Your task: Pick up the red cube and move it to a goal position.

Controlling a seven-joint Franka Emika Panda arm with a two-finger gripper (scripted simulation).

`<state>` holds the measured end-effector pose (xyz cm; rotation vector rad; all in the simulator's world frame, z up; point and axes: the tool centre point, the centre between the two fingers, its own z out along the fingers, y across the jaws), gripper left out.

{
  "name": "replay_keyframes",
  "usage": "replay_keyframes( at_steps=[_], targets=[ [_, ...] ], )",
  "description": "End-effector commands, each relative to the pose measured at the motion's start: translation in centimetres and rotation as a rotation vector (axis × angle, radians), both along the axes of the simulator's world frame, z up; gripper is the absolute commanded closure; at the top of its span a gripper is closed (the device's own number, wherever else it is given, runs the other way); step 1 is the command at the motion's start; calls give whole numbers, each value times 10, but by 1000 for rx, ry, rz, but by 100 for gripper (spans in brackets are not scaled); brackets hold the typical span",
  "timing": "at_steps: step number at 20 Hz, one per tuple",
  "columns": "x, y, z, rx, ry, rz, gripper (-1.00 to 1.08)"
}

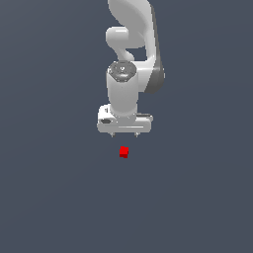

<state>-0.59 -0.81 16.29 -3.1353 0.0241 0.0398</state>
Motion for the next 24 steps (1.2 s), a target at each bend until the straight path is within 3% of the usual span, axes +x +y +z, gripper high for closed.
replay_keyframes(
  at_steps=[1, 10, 24],
  targets=[
    [0, 0, 0, 0, 0, 0, -92],
    [0, -1, -25, -1, -4, -14, -92],
    [5, -4, -126, -7, -22, -69, -92]
  ],
)
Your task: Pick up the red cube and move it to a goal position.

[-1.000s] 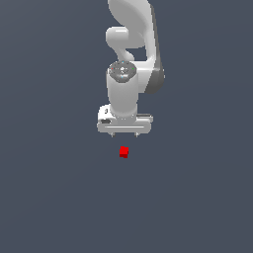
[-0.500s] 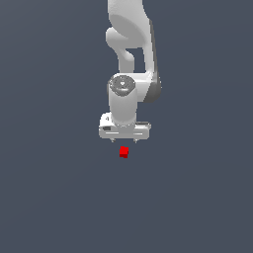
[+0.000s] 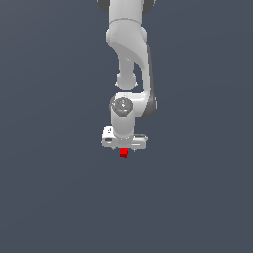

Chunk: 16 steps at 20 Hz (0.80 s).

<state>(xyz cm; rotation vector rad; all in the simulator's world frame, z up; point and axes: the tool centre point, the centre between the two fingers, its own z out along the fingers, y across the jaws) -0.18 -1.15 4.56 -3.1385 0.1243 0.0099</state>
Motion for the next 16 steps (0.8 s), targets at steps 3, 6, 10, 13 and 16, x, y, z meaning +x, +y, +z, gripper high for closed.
replay_keyframes(
  at_steps=[3, 6, 10, 13, 16],
  targets=[
    [2, -1, -20, -1, -5, -12, -92],
    [3, -1, -27, -1, -6, -15, -92],
    [4, -1, -27, -1, -7, -16, -92],
    [4, -1, -26, -1, -6, -15, 108],
    [4, -1, -26, -1, -6, -15, 108]
  ],
)
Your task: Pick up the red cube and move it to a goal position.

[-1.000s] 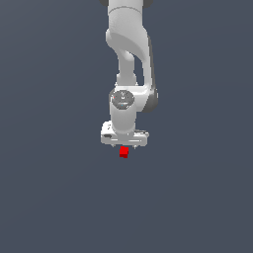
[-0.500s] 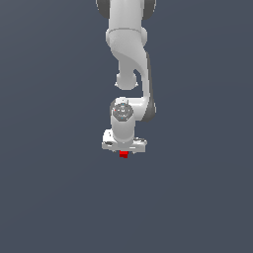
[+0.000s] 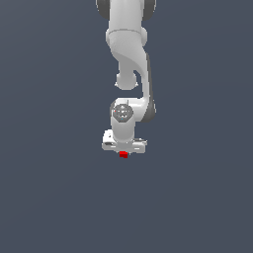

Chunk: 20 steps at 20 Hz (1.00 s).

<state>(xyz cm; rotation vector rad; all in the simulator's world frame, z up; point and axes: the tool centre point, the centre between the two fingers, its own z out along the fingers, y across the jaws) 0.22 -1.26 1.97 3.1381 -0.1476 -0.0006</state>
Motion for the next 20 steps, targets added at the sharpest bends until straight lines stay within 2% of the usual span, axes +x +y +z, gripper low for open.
replay_keyframes(
  at_steps=[1, 12, 20],
  targets=[
    [0, 0, 0, 0, 0, 0, 108],
    [-4, -3, 2, 0, 0, 0, 108],
    [-27, -21, 15, 0, 0, 0, 108]
  ],
)
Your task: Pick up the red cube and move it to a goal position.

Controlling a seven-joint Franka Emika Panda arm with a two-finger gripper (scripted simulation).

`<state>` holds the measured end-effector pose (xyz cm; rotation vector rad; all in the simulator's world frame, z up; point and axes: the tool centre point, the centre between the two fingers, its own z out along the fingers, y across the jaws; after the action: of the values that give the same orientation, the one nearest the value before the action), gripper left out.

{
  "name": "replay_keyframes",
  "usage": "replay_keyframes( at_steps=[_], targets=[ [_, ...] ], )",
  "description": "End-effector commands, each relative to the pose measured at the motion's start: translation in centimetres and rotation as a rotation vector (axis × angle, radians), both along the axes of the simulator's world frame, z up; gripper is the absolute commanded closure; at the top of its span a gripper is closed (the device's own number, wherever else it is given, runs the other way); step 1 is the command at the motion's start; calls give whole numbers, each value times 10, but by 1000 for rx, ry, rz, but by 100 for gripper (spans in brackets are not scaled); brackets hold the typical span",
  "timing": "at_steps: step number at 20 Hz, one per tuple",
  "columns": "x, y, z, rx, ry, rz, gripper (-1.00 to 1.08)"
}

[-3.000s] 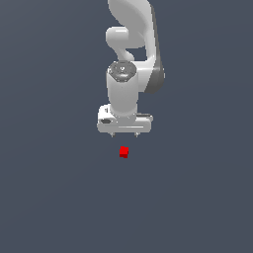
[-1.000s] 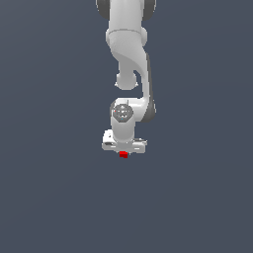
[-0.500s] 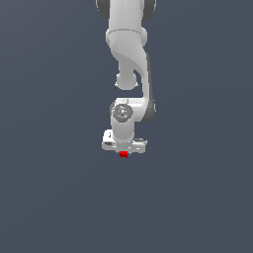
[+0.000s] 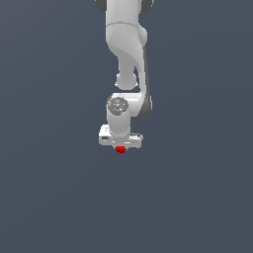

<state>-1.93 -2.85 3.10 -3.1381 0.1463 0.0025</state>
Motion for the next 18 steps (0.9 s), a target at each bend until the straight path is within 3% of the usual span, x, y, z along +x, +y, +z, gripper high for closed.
replay_keyframes(
  at_steps=[1, 10, 18],
  targets=[
    [-10, -8, 6, 0, -1, -1, 108],
    [-52, -43, 31, 0, -2, -1, 108],
    [-68, -57, 41, 0, -2, -1, 108]
  ],
)
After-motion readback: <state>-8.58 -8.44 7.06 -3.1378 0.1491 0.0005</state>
